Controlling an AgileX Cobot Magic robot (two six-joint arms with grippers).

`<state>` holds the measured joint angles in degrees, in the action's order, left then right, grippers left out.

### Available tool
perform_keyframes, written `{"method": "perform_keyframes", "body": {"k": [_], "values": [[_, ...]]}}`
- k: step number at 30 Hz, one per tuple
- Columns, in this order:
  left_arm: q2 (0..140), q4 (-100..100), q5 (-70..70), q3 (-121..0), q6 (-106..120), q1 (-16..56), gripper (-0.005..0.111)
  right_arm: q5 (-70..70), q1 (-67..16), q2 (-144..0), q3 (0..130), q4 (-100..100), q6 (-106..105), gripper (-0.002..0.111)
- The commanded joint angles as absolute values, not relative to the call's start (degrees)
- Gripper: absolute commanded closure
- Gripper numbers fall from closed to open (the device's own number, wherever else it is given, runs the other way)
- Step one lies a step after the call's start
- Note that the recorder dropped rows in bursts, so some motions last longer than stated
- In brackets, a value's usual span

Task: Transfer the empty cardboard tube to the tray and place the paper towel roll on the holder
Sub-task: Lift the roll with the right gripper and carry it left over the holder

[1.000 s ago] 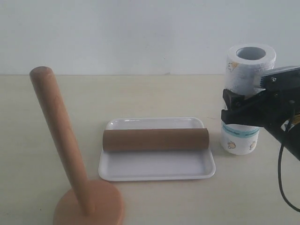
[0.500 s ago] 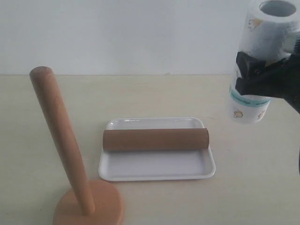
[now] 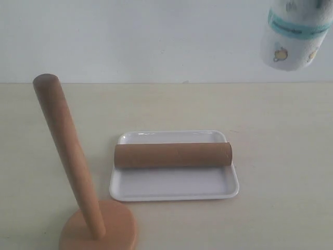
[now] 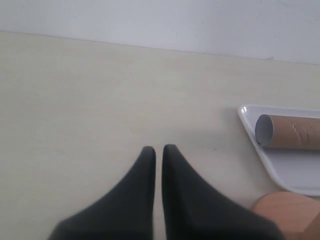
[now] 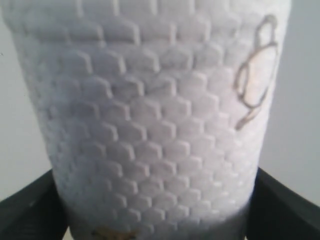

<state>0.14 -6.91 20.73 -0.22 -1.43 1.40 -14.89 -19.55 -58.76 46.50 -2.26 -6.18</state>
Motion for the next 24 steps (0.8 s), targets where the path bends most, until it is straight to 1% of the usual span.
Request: {"method": "perform_keyframes", "body": {"k": [1, 6, 12, 24], "values": [[0.0, -6.58, 20.77, 0.0, -1.84, 1.19, 0.103, -10.35, -23.39, -55.66, 52.6, -0.94, -6.14, 0.108], [0.0, -6.58, 20.77, 0.0, -1.84, 1.19, 0.103, -4.82, -29.23, -55.35, 59.83, -0.94, -6.14, 0.108], [0.0, -6.58, 20.77, 0.0, -1.84, 1.19, 0.103, -1.17, -35.5, -55.46, 65.27, -0.94, -3.94, 0.108], [0.0, -6.58, 20.77, 0.0, -1.84, 1.19, 0.103, -2.14, -51.17, -57.16, 69.02, -0.94, 3.1, 0.108]]}}
